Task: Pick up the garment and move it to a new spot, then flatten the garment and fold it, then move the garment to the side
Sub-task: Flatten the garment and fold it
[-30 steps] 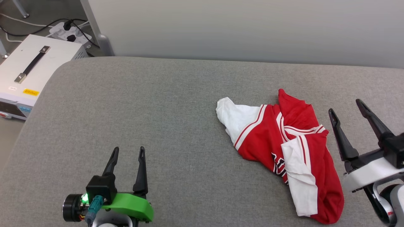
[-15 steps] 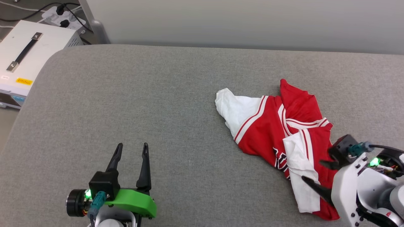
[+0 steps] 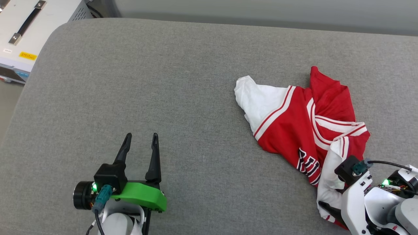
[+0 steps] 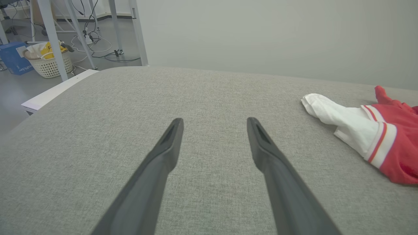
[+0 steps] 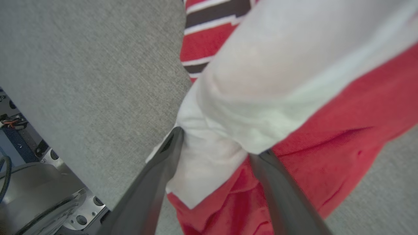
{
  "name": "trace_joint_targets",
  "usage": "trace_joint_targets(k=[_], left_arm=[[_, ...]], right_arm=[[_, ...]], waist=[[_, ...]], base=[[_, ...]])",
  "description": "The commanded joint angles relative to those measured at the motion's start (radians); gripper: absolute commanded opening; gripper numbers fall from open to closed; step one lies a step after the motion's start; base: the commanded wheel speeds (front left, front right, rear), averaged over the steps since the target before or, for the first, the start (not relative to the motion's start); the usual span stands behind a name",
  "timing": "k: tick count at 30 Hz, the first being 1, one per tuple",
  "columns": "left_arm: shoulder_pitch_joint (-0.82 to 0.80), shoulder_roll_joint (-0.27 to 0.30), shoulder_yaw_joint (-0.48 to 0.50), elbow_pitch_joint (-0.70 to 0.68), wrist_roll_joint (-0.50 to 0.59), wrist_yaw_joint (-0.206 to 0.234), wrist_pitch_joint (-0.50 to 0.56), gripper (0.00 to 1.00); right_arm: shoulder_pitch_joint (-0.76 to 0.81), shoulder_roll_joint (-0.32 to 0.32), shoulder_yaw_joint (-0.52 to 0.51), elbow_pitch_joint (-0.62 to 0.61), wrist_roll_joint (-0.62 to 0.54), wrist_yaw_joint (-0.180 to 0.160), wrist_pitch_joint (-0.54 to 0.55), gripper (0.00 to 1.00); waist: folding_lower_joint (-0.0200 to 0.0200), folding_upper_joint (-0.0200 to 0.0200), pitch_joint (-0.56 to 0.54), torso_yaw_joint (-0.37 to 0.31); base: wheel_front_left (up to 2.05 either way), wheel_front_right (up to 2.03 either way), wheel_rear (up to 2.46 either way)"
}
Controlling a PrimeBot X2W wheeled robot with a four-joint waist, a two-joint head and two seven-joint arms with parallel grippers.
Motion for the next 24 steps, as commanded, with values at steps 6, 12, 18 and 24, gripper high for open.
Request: trace_joint_targets(k=[6, 12, 18, 24], left_arm=[[-0.004, -0.004, 0.008, 0.014, -0.005, 0.01, -0.006, 1.0], [0.014, -0.004, 0.009, 0.021, -0.001, 0.007, -0.006, 1.0], [0.03, -0.004, 0.008, 0.021, 0.004, 0.003, -0.006, 1.0], [0.035, -0.004, -0.003, 0.028, 0.003, -0.001, -0.006, 1.0]], right_arm=[[-0.007, 0.053, 0.023, 0.045, 0.038, -0.001, -0.118, 0.0], [0.005, 0.068, -0.059, -0.015, 0.09, -0.001, -0.257, 0.0], [0.059, 0.091, -0.233, -0.097, 0.208, -0.001, -0.372, 0.0], [0.129, 0.142, -0.415, -0.075, 0.356, -0.001, -0.472, 0.0]], waist=[[0.0, 0.0, -0.011, -0.006], [0.0, 0.0, -0.058, -0.041], [0.0, 0.0, -0.081, -0.072], [0.0, 0.0, -0.078, -0.083]], base=[[0.0, 0.0, 0.0], [0.0, 0.0, 0.0], [0.0, 0.0, 0.0], [0.0, 0.0, 0.0]])
